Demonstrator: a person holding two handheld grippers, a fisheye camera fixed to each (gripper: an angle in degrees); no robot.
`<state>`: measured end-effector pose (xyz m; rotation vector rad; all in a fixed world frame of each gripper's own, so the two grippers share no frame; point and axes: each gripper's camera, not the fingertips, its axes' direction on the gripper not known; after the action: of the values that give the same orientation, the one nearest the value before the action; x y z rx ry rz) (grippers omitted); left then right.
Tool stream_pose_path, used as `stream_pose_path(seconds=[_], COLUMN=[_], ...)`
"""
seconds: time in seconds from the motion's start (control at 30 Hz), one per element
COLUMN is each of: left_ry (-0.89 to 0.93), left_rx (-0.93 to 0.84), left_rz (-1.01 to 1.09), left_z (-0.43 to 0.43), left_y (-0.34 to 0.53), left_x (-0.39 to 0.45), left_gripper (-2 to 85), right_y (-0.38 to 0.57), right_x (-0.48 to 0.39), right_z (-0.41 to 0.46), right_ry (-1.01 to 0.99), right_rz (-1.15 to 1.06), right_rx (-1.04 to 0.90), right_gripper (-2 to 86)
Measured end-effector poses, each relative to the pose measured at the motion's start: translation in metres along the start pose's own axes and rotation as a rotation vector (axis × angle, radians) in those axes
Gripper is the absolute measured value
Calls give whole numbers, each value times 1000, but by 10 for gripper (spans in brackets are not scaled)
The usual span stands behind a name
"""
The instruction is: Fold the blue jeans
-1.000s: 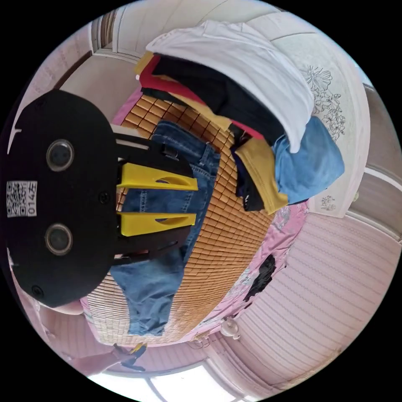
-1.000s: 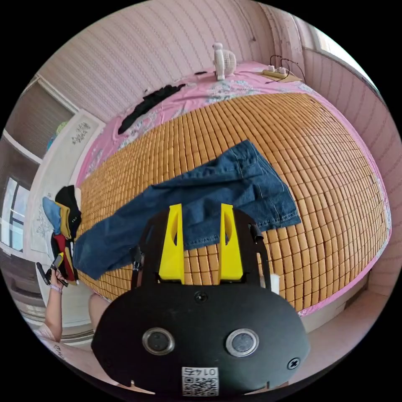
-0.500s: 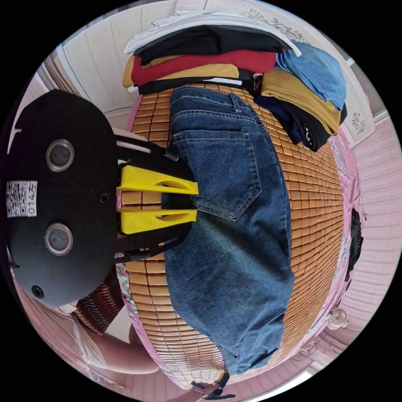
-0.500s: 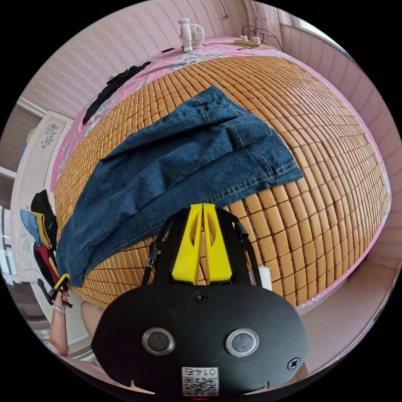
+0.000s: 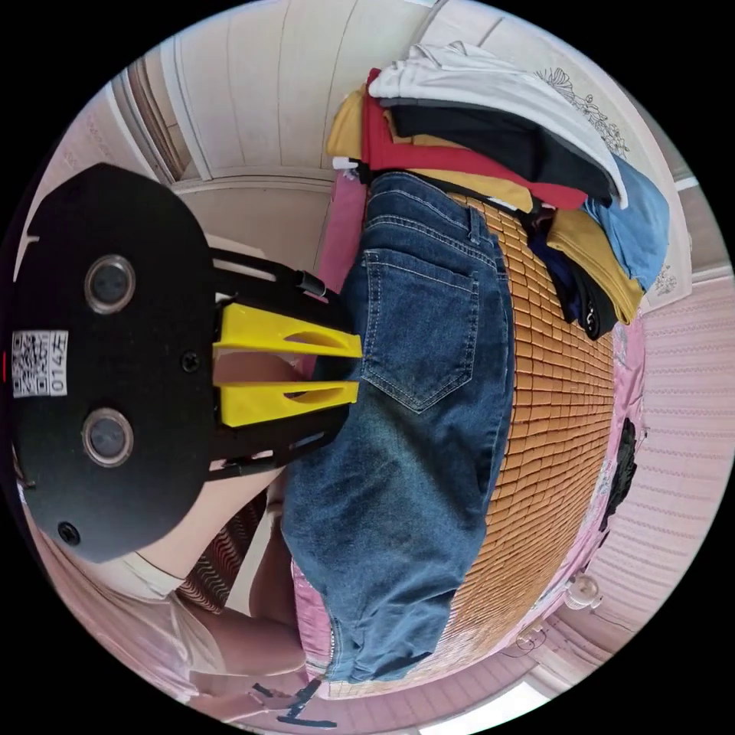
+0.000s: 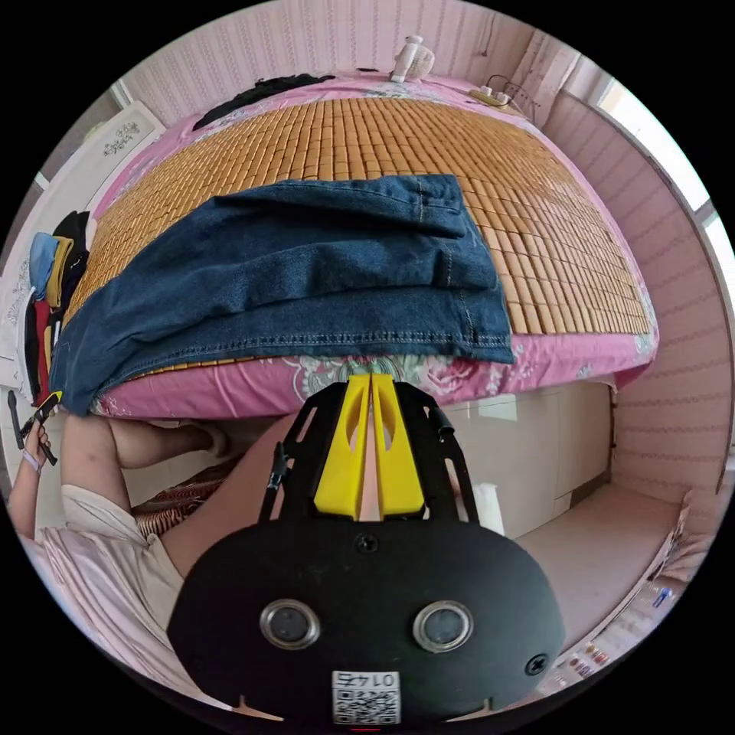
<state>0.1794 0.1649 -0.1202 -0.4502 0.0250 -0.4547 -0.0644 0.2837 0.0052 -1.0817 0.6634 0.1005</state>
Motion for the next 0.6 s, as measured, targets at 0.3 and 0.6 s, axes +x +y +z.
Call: stream_pose_path(seconds=[0.3,0.6], left_ry=[196,312], left_rx=[268,396], left_rz=[226,522], left_z=[-62,-70], left_y=[69,103], left_x=[60,175], left_gripper=[59,72], right_y=[152,206], right_x=[31,74], right_z=[-77,-115], right_ry=[61,-215], right_rz=[246,258], right_rx=[197,377], right_gripper=[-2,5])
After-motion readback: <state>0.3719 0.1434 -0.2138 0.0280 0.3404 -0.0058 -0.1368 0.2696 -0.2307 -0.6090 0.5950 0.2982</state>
